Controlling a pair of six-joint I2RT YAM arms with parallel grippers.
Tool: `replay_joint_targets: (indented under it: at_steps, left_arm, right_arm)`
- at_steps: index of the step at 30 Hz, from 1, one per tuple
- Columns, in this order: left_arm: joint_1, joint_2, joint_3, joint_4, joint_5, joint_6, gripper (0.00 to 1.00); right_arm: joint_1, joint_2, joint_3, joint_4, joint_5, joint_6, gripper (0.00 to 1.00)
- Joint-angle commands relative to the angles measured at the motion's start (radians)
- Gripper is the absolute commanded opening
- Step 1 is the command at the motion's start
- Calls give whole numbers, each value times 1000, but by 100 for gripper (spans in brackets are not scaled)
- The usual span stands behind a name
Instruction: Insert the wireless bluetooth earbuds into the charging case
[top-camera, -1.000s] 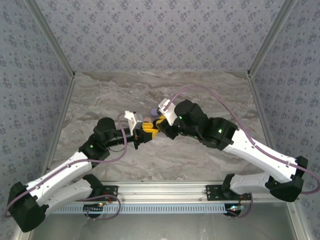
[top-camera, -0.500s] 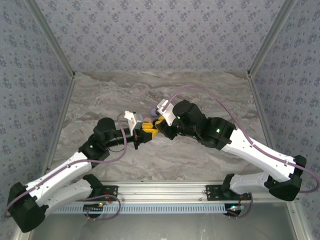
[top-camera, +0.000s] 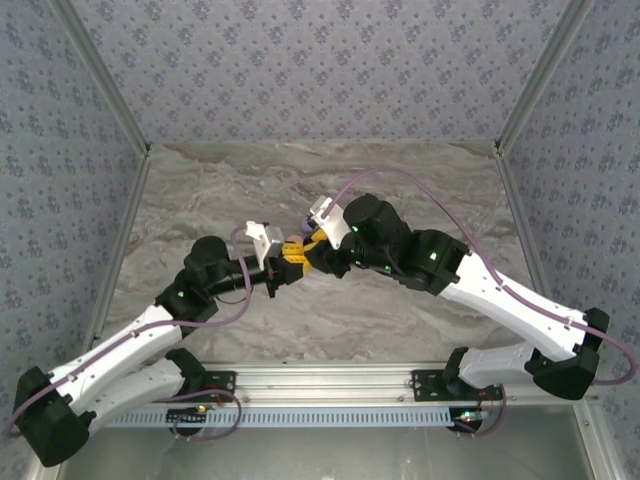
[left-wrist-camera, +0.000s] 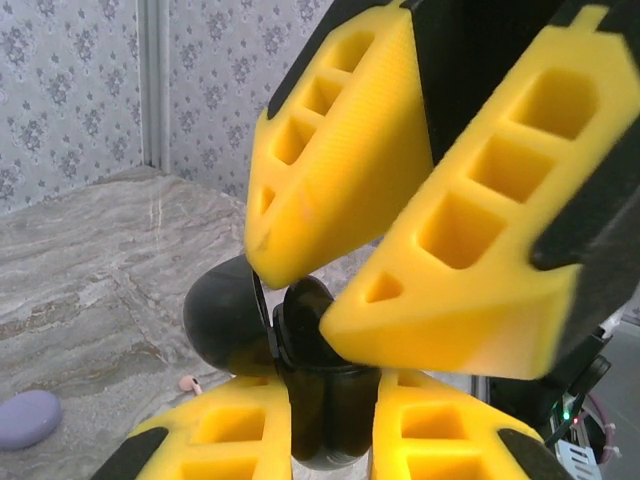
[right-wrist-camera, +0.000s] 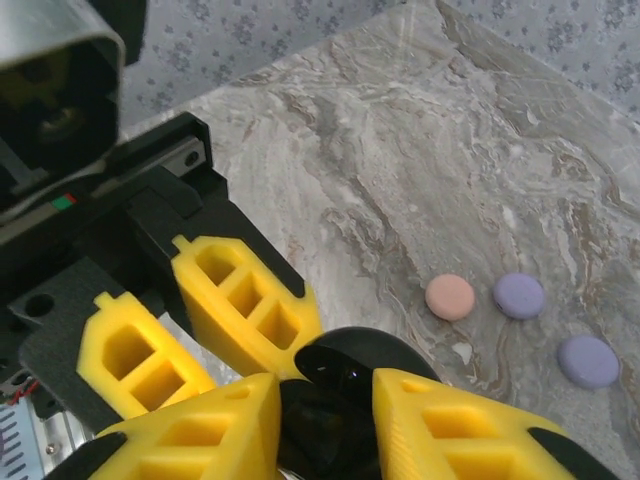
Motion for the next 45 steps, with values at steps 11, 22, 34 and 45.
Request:
replay_joint_targets:
  at_steps: [11,22,34,45]
  left_arm:
    - [-4,-18,7,133,0,-20,0]
    - [-3,-13,21,146,11,-23,0]
    - [-3,-5,23,139,7,-20,0]
    - [-3,4,21,121,-1,-14,0]
  right_arm:
    - [-223,-137,-35,137,-347,193,75]
    - [-298,-120,-188,349,-616,360,100]
    - [-268,-68,-153,370,-721,374,100]
    - [-257,-163,-187,356,-695,339,100]
